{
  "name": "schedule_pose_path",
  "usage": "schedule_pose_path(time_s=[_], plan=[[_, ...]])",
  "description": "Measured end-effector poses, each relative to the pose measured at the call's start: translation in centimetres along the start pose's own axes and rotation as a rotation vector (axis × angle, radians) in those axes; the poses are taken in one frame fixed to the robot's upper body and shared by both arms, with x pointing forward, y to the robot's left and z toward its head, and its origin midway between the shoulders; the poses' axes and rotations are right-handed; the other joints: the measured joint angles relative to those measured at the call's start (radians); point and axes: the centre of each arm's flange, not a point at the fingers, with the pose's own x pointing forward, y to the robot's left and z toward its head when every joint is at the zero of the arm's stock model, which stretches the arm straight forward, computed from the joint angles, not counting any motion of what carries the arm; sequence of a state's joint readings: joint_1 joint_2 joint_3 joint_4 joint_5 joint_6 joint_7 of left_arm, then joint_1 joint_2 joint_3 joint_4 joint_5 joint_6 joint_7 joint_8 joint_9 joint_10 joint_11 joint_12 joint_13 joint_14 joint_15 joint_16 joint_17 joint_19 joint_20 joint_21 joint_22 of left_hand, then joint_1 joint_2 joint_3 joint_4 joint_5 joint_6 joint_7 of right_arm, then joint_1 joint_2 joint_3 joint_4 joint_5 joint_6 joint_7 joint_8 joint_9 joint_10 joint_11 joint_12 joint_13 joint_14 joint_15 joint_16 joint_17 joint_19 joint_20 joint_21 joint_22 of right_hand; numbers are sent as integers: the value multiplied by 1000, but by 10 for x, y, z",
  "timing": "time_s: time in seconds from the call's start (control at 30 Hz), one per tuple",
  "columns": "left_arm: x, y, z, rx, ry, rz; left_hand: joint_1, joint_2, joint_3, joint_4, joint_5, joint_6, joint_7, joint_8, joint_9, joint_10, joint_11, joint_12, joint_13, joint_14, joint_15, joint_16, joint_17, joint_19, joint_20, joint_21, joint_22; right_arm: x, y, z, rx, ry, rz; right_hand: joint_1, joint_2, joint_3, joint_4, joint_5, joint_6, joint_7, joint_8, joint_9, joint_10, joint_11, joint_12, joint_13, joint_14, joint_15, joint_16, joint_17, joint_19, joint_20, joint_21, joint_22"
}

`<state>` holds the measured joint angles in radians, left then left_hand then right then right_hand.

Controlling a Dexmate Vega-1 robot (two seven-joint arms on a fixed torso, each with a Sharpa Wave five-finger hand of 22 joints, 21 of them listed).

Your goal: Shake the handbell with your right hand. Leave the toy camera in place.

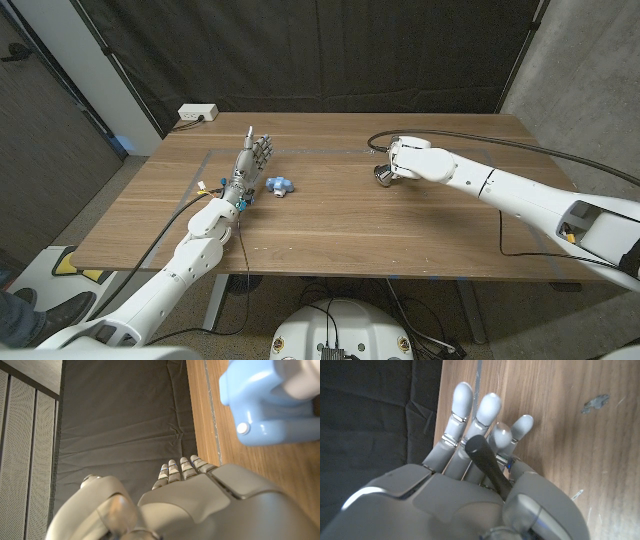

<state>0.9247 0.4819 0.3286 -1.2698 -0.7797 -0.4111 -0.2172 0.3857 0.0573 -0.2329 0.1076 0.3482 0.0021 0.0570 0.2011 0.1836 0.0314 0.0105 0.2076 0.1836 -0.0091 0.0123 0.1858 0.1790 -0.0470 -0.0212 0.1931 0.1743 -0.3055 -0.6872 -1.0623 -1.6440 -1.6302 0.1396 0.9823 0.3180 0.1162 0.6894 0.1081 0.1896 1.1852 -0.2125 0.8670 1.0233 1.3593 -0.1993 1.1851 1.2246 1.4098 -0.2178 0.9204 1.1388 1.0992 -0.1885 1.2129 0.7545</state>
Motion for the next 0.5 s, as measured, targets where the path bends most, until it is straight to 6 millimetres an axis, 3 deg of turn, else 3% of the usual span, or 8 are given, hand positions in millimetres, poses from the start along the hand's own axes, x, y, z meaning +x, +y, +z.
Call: schedule_pose_path(time_s=[0.07,0.17,0.27,0.37,0.5], plan=[[0,0,0,0,1,-1,0,0,0,0,0,5,-5,0,0,0,0,0,0,0,0,0,0,0,0,0,0,-1,0,-3,33,5,-14,-27,-10,23,23,0,12,2,48,44,2,0,63,12,0,0,60,46,22,-14,40,68],[0,0,0,0,2,-3,0,0,0,0,0,5,-5,0,0,0,0,0,0,0,0,0,0,0,0,0,0,-2,1,-6,76,7,-27,-55,-9,43,42,0,21,0,85,75,1,-2,109,15,0,0,104,66,36,-28,75,136],[1,1,0,1,1,-5,0,0,0,0,0,8,-3,0,0,0,0,0,0,0,0,0,0,0,0,0,0,-3,3,-10,124,10,-39,-74,-6,56,56,0,21,0,106,93,0,-2,136,15,0,0,134,71,38,-31,91,179],[3,1,1,2,2,-7,0,0,0,0,0,9,-2,0,0,0,0,-4,0,0,0,0,0,0,0,0,0,-3,4,-12,157,13,-45,-93,1,80,55,0,21,0,121,95,-1,-3,136,13,0,0,159,63,38,-31,91,206],[5,1,0,2,5,-11,0,0,0,0,0,9,-2,0,0,0,0,-7,0,0,0,0,0,0,0,0,0,-3,7,-16,203,20,-49,-108,4,95,48,0,21,0,129,92,-3,-3,200,10,0,0,171,48,37,-31,91,223]])
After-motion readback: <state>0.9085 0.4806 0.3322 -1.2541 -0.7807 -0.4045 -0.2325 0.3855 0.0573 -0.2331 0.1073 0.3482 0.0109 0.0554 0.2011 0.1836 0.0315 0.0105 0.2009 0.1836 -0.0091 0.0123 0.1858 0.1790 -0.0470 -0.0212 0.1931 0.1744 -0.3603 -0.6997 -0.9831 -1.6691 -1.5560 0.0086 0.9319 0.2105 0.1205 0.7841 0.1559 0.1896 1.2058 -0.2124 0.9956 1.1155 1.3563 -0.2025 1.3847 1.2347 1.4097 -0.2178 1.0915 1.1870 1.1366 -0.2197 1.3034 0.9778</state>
